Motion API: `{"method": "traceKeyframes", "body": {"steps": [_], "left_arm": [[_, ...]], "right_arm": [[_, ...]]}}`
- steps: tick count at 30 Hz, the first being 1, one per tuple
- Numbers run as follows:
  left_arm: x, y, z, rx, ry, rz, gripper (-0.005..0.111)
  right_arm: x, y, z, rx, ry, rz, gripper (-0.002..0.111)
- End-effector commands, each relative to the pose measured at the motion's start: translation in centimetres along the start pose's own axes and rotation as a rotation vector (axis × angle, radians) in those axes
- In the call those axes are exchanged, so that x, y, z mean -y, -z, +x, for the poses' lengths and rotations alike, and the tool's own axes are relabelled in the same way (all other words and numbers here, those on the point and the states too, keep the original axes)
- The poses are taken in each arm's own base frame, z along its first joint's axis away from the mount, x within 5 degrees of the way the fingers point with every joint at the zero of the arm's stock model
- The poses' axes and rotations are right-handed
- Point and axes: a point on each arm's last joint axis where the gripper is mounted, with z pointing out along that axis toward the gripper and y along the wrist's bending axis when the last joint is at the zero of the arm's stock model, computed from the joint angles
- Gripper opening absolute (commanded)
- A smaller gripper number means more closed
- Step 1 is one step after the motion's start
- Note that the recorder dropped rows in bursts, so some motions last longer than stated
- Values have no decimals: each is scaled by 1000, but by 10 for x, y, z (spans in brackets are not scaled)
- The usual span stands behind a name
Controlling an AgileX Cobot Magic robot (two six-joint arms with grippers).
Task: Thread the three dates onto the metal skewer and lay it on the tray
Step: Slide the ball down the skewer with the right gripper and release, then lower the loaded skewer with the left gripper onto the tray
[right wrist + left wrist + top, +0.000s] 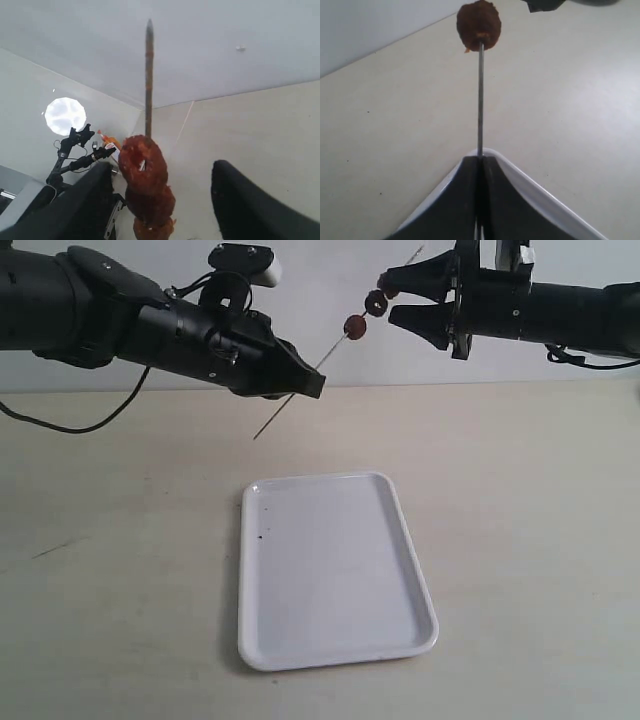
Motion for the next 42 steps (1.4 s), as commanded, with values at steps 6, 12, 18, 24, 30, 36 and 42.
{"method": "traceKeyframes", "body": {"steps": [6, 12, 18, 24, 30, 36, 42], "left_arm": [[3, 1, 2, -33, 0, 14, 0], [3, -1, 14, -68, 27, 10, 0], [2, 0, 25, -172, 64, -3, 0], [1, 1, 31, -241, 186, -31, 0], [4, 1, 36, -277, 287, -28, 0], [16, -8, 66, -313, 367, -67, 0], [37, -18, 89, -274, 457, -118, 0]], "right_arm": [[0, 16, -5, -25, -4, 35, 58], [-10, 22, -8, -40, 36, 52, 58], [-34, 26, -11, -82, 120, 79, 56], [-68, 36, -7, -212, 281, 191, 34], [-93, 31, 14, -333, 360, 253, 0], [-116, 21, 39, -422, 458, 366, 0], [-136, 12, 63, -378, 599, 569, 0]]}}
